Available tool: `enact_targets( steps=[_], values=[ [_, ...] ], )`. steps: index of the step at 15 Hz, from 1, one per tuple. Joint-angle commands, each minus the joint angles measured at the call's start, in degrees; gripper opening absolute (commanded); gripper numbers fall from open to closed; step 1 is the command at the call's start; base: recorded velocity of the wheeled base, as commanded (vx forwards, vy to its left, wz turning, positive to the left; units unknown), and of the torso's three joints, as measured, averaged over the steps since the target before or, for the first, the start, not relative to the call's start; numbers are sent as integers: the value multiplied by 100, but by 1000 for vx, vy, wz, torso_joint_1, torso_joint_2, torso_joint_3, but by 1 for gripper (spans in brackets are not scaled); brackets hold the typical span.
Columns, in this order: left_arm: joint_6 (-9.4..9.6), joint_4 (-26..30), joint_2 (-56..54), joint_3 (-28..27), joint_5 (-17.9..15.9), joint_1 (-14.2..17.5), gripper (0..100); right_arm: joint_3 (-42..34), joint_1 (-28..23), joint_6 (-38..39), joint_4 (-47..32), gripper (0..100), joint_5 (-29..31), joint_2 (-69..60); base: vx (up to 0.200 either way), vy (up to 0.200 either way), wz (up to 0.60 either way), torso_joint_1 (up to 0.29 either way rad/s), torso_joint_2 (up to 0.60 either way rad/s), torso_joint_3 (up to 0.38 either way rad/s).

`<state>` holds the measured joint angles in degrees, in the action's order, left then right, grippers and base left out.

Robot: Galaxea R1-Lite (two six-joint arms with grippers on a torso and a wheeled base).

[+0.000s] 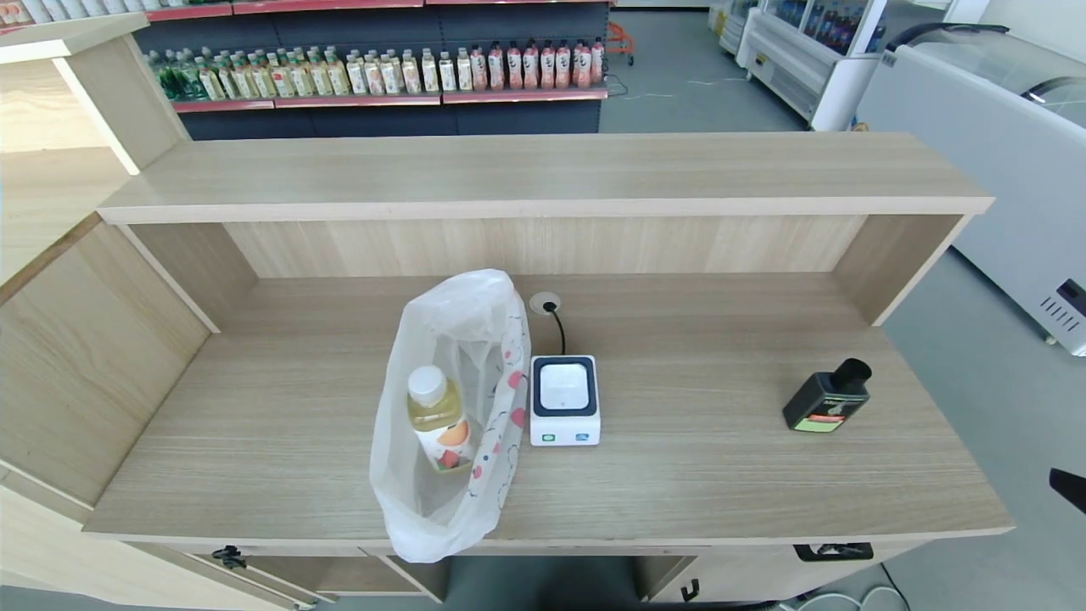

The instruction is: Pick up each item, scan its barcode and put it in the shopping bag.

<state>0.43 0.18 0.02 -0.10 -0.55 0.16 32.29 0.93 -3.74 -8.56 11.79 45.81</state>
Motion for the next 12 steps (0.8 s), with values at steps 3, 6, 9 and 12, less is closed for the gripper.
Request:
enact_targets(
  steps=[3, 6, 9, 12],
  values=[
    [1, -1, -2, 1, -7, 2, 100, -4, -5, 5, -76, 100, -1, -2, 0, -200, 0, 2, 4, 1],
    [19, -1, -2, 1, -7, 2, 100, -21, -22, -4, -243, 100, 16, -28, 0, -200, 0, 4, 2, 4],
    [19, -1, -2, 1, -7, 2, 100, 14, -31, -188, -515, 100, 69, -28, 0, -200, 0, 1, 2, 2],
    [19, -1, -2, 1, -7, 2, 100, 14, -40, -549, -542, 100, 87, 51, 0, -200, 0, 4, 2, -1]
  ],
)
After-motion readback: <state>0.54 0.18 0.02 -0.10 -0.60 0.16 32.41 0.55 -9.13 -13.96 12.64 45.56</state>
